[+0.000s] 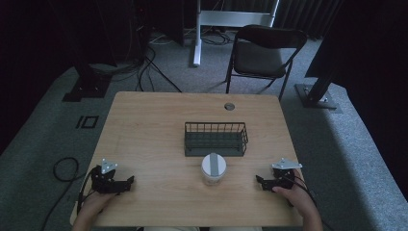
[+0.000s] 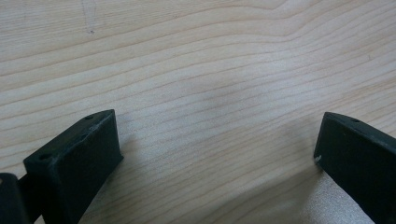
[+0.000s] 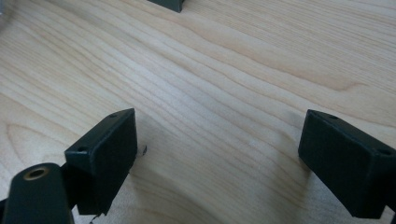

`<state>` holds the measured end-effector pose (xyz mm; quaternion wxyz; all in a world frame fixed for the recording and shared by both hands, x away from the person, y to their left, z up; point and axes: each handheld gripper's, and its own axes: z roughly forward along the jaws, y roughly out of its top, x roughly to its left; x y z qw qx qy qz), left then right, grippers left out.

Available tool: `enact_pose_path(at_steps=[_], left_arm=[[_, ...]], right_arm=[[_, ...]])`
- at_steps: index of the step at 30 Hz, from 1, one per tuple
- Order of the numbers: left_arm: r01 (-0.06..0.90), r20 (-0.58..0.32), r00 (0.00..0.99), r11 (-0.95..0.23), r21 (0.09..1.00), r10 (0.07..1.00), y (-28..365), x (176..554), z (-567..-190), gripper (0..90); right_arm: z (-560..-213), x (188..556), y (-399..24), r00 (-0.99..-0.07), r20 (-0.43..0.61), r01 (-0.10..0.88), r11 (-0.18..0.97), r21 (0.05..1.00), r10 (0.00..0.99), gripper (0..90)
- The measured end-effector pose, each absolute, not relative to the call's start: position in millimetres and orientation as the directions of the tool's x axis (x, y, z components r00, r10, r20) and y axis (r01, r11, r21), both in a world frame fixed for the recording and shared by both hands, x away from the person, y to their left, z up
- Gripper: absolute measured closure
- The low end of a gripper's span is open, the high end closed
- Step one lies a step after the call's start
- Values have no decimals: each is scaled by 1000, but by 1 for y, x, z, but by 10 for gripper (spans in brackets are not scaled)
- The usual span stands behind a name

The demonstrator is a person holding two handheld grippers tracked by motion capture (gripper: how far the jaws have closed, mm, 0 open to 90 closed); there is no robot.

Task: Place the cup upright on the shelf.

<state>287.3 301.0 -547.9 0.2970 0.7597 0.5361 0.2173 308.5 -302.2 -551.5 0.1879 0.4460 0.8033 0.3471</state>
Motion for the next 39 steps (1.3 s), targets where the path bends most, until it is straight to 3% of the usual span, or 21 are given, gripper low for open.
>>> enact_pose_path(at_steps=[27,31,39], left_arm=[[684,11,332,-249,685,943,301,287,-548,5],[684,11,332,-249,685,943,301,287,-548,5],[684,11,332,-249,685,943,301,287,-548,5]], right_arm=[[-551,302,-304,-529,11,591,359,723,848,115],[-549,301,-301,-545,50,573,329,750,837,134],[-540,303,-295,-540,30,555,329,764,841,133]])
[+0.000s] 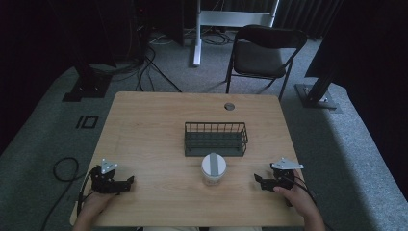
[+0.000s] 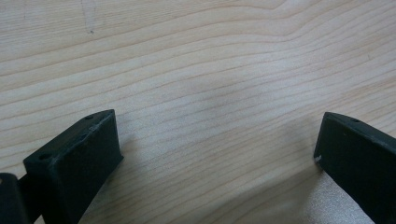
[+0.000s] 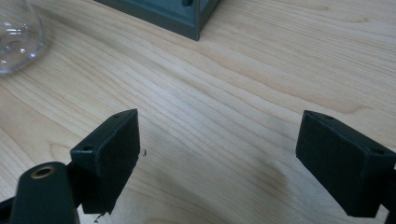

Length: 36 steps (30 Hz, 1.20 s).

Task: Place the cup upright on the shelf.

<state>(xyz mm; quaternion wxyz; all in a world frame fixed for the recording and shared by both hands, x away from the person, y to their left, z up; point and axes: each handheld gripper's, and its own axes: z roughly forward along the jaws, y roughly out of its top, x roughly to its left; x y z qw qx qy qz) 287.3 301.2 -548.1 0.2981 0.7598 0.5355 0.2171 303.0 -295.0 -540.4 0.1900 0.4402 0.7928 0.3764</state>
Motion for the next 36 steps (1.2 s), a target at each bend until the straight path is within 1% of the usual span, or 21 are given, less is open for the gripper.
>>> enact_pose_path(at_steps=[12,19,27,30,36], left_arm=[[684,11,332,-249,685,943,301,287,-548,5],[684,11,332,-249,685,943,301,287,-548,5],[684,11,332,-249,685,943,301,287,-548,5],[684,11,332,-249,685,943,301,287,-548,5],[684,11,332,-249,685,943,301,287,-548,5]], right_arm=[[-541,300,-276,-576,37,535,342,773,816,125],[-539,299,-262,-614,38,506,356,786,789,125],[-530,291,-240,-686,65,456,360,814,724,125],[-525,289,-232,-708,55,433,372,821,704,125],[-523,288,-222,-739,58,418,388,822,672,125]])
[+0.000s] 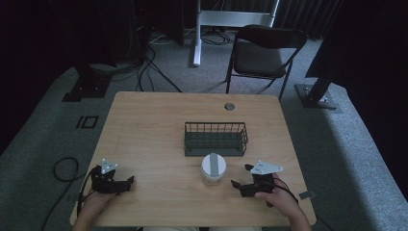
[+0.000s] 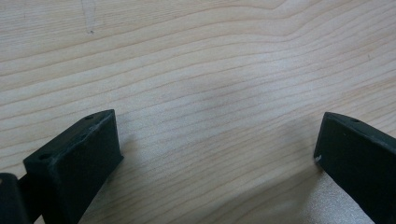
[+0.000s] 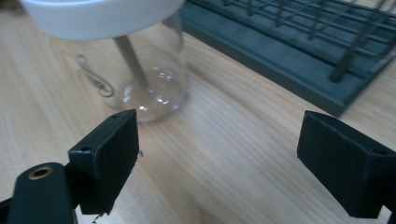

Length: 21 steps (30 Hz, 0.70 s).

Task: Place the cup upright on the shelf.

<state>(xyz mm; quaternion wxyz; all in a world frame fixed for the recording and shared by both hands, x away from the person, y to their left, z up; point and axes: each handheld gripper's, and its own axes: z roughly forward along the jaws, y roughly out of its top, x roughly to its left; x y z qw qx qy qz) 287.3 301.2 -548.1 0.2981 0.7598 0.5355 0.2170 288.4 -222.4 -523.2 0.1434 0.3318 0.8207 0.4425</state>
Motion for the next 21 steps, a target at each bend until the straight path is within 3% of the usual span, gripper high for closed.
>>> enact_pose_path(at_steps=[21], left_arm=[[684,10,332,-248,685,943,301,287,-548,5]], right_arm=[[-528,287,-184,-801,74,373,398,838,594,124]])
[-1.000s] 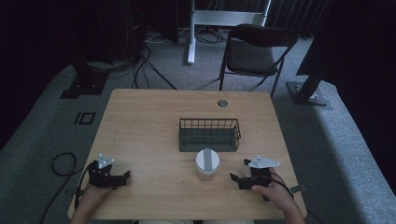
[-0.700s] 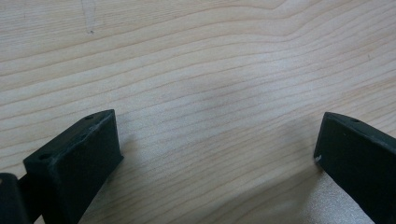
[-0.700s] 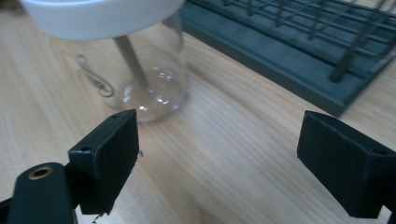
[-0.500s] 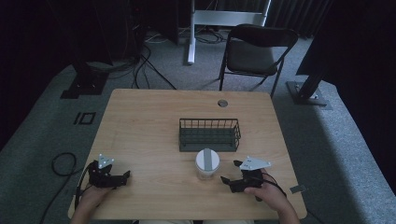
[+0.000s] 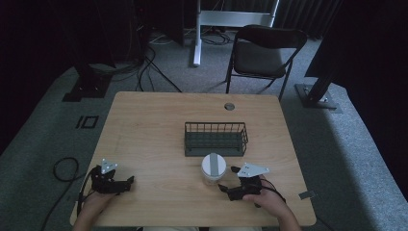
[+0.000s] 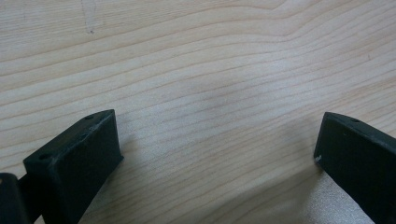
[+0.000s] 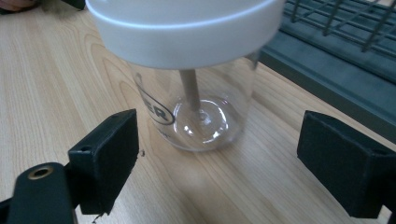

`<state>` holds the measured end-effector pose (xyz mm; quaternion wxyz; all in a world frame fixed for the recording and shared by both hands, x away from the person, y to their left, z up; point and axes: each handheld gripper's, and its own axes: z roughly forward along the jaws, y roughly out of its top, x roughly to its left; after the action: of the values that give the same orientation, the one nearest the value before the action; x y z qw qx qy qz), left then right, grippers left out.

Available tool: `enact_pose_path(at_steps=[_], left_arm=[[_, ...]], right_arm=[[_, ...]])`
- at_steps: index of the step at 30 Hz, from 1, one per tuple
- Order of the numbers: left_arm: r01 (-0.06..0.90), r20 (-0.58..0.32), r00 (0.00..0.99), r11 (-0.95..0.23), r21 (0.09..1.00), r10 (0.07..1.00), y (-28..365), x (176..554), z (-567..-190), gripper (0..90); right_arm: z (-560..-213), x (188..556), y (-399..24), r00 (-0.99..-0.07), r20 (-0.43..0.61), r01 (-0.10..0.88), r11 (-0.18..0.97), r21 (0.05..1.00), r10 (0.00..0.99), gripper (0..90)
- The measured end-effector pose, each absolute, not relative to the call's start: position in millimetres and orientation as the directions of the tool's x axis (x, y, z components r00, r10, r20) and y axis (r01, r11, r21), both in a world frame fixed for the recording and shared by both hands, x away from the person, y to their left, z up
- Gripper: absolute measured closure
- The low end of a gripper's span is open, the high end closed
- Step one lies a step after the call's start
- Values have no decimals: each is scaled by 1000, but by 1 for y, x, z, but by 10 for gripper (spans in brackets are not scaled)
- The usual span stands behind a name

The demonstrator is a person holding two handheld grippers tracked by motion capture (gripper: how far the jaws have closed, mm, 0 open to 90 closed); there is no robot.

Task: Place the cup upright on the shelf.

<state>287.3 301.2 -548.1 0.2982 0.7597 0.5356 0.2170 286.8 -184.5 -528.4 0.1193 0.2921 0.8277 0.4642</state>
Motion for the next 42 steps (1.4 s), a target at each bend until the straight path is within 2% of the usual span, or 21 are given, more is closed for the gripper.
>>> enact_pose_path(at_steps=[29,42], left_arm=[[684,10,332,-248,686,943,301,287,-548,5],[684,10,332,-248,686,943,301,287,-548,5]], right_arm=[[-532,298,-156,-801,104,350,321,880,589,116],[-532,301,-147,-808,82,319,316,894,584,132]])
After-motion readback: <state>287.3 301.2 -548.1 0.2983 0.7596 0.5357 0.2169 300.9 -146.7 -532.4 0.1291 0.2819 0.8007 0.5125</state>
